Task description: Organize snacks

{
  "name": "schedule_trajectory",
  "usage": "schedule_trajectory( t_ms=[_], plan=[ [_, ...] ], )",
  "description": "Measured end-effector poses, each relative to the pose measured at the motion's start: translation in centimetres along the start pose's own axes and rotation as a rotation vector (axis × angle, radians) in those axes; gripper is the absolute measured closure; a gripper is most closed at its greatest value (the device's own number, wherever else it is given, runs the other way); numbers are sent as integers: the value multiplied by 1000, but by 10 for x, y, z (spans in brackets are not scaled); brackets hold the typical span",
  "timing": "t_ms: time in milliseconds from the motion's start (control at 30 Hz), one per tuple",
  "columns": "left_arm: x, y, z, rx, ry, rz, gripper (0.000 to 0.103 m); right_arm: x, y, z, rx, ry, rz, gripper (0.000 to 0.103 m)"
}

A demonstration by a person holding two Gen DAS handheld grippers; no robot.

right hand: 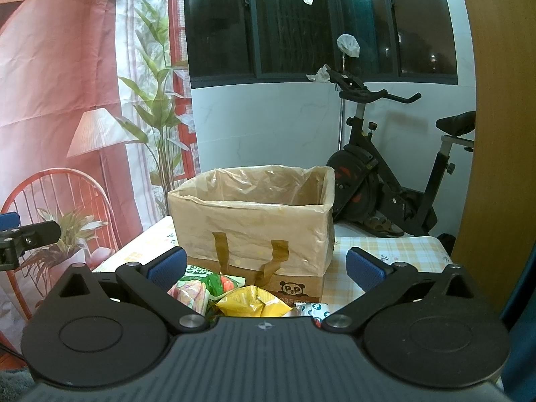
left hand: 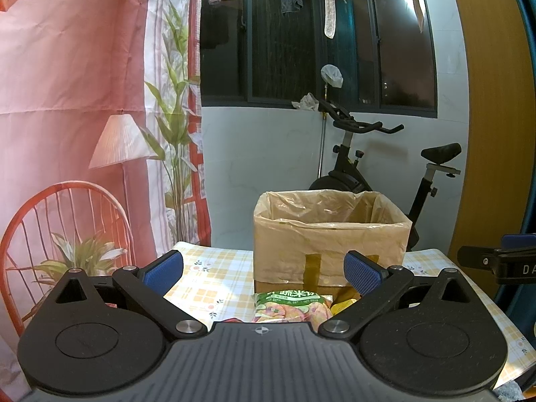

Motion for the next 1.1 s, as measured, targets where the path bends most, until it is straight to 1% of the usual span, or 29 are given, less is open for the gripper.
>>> schedule_trajectory(
  t_ms=[533,733,800,900,1000,1100],
  plan=[
    [1,3,0,-4,-4,8,0,1,0,0,1,0,2,0],
    [2,5,4,-31,-12,22,0,1,0,0,2,0,2,0],
    [3,6,6,-45,-5,30,0,1,2,-1,3,3,1,0],
    [11,8,7,-57,1,41,0,3,13,-3,-2,7,-15,0],
    [24,11,7,-41,-23,35,0,8,19,-5,-24,18,-27,0],
    [39,16,8,-49,-36,25,0,17,28,-8,-46,36,-19,0]
  ],
)
Point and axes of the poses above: each gripper's, at about its wrist camera, not at the fingertips, and x roughly the way its jaws point, z to its left, y to its underside, the point moved 1 cm from there along x, roughly the way its jaws point, and after that the axes turned 11 degrees about -z, right-handed, at the moved point
